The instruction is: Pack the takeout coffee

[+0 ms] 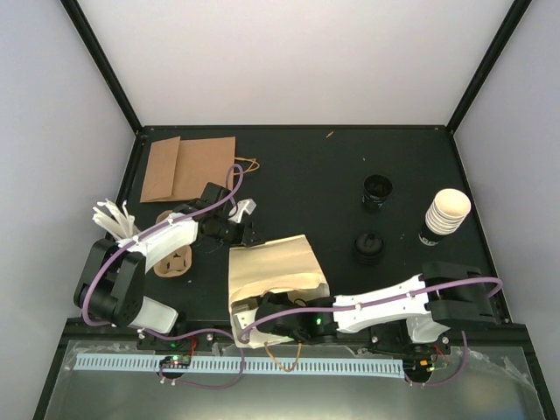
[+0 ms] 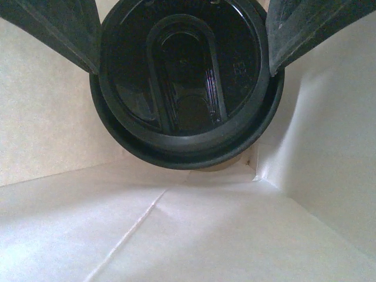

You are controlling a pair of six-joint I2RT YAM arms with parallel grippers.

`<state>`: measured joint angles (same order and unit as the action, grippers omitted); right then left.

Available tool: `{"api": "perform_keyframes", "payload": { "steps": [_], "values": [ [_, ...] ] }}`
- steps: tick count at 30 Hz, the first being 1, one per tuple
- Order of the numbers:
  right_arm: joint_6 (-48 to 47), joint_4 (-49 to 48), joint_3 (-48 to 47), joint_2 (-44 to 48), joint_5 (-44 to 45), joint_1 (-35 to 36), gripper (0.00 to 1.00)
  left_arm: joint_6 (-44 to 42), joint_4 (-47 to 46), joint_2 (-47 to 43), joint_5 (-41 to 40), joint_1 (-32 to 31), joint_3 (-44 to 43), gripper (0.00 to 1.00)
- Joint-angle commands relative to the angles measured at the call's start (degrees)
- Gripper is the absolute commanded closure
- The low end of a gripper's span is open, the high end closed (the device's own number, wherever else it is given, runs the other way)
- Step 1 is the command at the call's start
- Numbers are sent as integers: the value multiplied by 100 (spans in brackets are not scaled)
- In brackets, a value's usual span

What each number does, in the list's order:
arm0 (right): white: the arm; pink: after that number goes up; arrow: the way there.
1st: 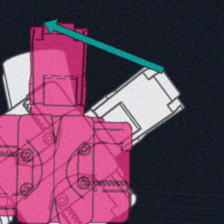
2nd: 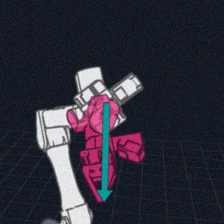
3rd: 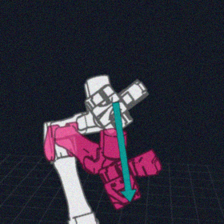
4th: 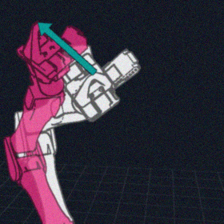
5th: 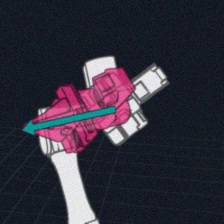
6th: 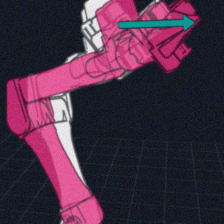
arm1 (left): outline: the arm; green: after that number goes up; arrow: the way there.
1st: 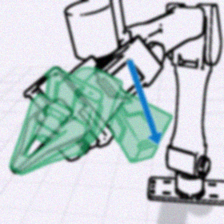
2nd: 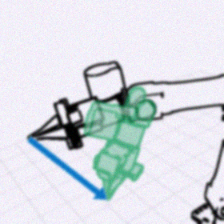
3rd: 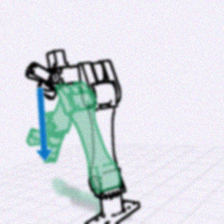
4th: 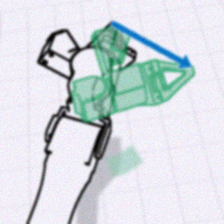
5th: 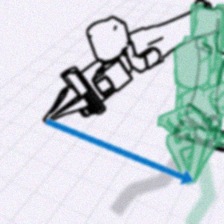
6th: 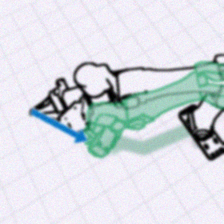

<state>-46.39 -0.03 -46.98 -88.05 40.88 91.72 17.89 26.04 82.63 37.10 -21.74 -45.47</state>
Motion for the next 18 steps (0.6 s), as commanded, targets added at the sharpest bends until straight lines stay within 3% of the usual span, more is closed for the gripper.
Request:
{"api": "perform_keyframes", "payload": {
  "steps": [1,18],
  "values": [
    [60,54,-131,-124,158,-144,47,76,132,43,326,3,56,63],
    [59,293,-209,-317,93,-251,47,126,123,52,403,3,97,63]
  ]
}}
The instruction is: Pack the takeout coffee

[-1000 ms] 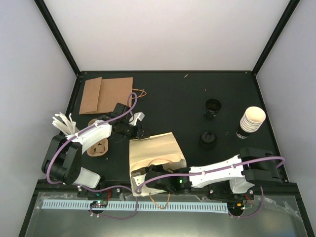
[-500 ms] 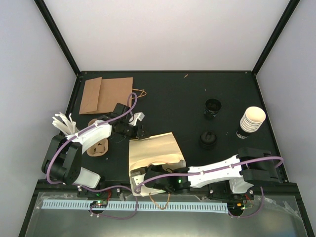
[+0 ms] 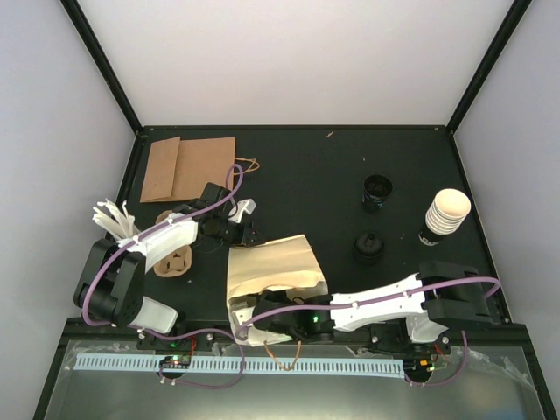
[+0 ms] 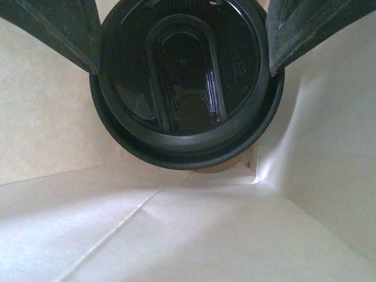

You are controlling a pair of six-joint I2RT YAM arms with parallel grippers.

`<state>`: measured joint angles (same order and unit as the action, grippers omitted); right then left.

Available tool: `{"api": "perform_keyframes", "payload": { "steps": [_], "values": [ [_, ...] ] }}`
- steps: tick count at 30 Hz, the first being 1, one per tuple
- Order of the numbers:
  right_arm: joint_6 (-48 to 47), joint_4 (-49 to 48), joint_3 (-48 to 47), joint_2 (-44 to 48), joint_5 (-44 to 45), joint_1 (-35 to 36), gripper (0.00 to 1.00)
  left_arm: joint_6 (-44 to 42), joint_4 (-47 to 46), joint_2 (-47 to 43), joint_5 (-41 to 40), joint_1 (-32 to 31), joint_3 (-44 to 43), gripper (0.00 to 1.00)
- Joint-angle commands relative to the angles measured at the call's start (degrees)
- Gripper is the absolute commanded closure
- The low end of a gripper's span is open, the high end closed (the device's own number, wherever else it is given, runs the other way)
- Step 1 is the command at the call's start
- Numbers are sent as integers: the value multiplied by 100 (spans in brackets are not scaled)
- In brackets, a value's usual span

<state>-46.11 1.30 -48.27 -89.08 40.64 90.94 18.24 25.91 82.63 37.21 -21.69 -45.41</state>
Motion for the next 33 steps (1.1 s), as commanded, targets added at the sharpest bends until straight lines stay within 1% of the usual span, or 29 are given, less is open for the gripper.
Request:
{"api": "perform_keyframes", "payload": {
  "steps": [1,8,17,21,27,33],
  "values": [
    [17,149,-71,-255,123,-170,47,86,140,51,397,-2,85,63],
    [8,134,-81,-529,156,-187,47,109,142,19,433,-2,94,63],
    [136,468,-263,-710,172,-276,47,127,151,-34,449,-2,116,63],
    [429,952,-508,-861,120,-348,48,152,151,-86,455,-2,136,63],
    [1077,1587,-908,-910,-213,-436,47,171,201,-243,445,-25,163,64],
    [1444,1991,-1165,-1038,-394,-524,47,206,272,-450,385,-105,178,64]
  ]
}}
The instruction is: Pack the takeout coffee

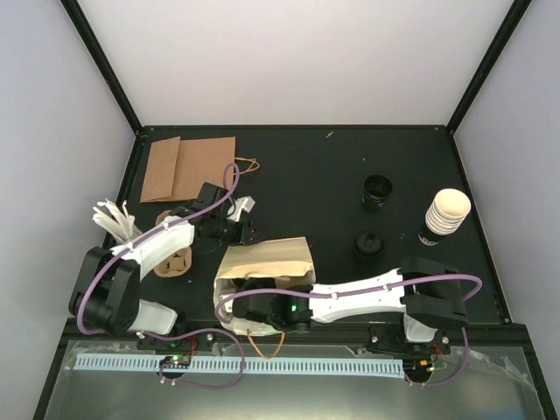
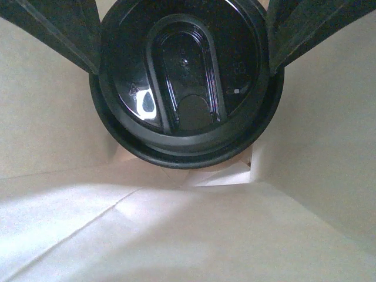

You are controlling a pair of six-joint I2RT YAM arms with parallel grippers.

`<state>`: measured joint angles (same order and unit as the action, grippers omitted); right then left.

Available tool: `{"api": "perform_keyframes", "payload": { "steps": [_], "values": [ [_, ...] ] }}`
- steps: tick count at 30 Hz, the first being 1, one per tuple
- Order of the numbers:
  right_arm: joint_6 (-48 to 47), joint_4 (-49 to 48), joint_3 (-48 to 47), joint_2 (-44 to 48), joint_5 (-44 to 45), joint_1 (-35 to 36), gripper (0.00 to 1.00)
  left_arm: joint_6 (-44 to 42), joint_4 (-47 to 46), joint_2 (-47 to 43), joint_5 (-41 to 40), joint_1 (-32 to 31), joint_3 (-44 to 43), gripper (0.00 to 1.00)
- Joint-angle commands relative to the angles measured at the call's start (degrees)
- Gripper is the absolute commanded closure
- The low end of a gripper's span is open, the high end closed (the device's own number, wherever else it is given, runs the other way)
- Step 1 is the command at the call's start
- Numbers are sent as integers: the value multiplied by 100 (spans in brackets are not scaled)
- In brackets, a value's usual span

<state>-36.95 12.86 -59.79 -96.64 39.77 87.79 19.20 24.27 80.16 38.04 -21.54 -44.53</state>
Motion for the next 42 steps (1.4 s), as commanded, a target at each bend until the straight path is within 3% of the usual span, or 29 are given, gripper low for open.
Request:
{"api": "perform_keyframes", "payload": {
  "steps": [1,14,19,29,34,42],
  "values": [
    [566,872,-26,-289,-349,-227,47,118,444,-240,307,-142,93,64],
    [674,1192,-203,-320,-971,-465,48,198,447,-412,127,-241,116,63],
    [671,1326,-293,-235,-1282,-568,48,-22,853,-556,-421,-25,-400,50],
    [733,1685,-630,-288,-2116,-1058,48,-372,1756,-852,-942,904,-1862,11],
    [753,1905,-824,-353,-2561,-1333,48,-330,1828,-1187,-728,1496,-2180,8],
    [912,2414,-1266,-589,-3706,-1937,49,-243,1769,-1890,-641,1675,-2075,8]
  ]
}}
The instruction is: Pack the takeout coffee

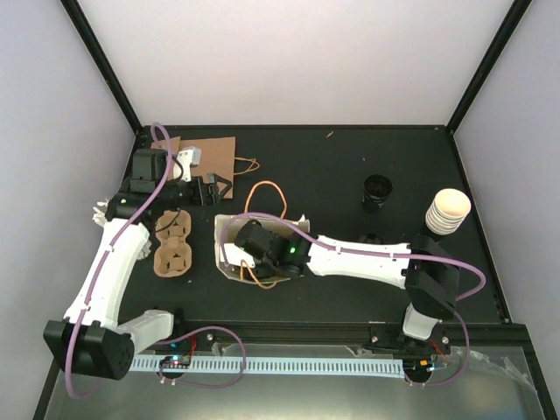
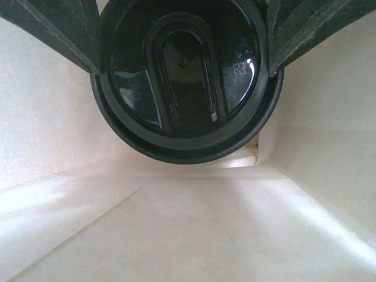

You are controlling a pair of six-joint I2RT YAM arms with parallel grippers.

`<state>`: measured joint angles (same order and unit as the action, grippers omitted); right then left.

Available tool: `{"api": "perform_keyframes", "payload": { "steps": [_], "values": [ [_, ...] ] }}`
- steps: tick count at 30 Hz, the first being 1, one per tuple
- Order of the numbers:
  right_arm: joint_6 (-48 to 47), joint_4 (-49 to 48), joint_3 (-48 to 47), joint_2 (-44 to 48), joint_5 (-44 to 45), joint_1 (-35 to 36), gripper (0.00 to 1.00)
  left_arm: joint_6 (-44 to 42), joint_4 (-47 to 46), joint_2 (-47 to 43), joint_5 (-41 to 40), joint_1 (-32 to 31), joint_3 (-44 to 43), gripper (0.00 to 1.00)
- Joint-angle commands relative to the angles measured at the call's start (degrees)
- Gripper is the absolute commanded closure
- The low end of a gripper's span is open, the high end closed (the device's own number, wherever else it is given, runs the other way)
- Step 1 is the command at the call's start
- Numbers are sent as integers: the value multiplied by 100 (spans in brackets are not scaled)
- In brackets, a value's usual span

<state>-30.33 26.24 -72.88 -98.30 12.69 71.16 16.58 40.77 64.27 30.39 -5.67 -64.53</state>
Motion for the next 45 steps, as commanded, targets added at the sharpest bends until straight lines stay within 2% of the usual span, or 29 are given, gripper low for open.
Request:
{"api": "perform_keyframes", "payload": {
  "steps": [1,12,35,45],
  "values": [
    [267,1125,-6,-462,-1109,-330,49,35,96,-391,125,104,-27,8],
    [382,1685,-255,-769,-2142,-795,47,86,51,-1075,237,163,480,8],
    [-6,2856,-954,-1647,-4023,-1657,46,73,176,-1435,637,158,799,8],
    [93,3229,-1287,-2012,-4171,-1711,46,10,292,-1488,837,146,989,9]
  ]
}}
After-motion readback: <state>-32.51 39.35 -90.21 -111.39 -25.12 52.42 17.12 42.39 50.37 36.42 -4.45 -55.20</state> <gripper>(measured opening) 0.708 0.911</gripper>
